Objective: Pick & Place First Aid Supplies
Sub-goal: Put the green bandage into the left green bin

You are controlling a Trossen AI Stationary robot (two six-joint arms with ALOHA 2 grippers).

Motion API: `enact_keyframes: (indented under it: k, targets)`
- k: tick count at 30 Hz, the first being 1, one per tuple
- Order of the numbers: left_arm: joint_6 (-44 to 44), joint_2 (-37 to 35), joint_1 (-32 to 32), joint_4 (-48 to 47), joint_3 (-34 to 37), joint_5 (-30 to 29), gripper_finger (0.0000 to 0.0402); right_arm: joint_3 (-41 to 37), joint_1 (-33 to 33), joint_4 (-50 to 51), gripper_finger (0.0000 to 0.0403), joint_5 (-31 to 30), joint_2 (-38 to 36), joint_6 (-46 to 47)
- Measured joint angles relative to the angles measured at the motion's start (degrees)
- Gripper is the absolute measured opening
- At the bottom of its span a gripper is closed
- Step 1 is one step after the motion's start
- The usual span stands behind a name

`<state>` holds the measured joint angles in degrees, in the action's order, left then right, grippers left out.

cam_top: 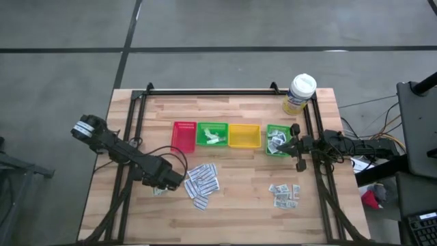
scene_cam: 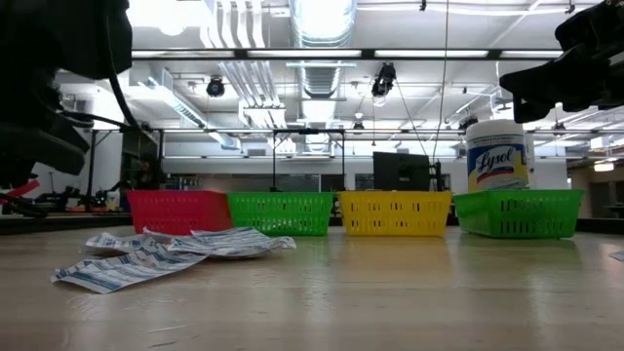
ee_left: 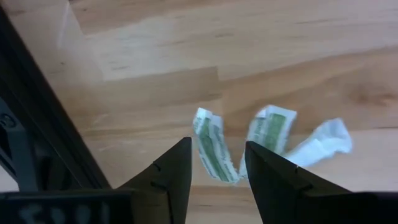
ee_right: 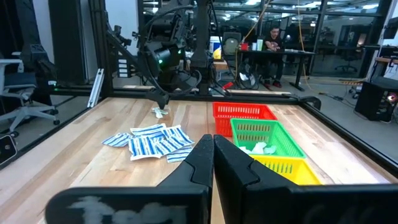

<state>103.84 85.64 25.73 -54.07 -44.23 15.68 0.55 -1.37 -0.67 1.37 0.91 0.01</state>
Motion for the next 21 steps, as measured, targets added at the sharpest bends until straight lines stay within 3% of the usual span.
enact_keyframes:
  k: [8, 21]
  targets:
    - [-0.2, 0.0, 0.0, 0.1, 1.8, 0.5, 0.0147, 0.0, 0.0, 0.0, 0.0008, 0.0, 0.0, 0.0]
    - [-0.4, 0.0, 0.0, 1.3, 3.1, 0.8, 0.008, 0.0, 0.0, 0.0, 0.0008, 0.0, 0.0, 0.0]
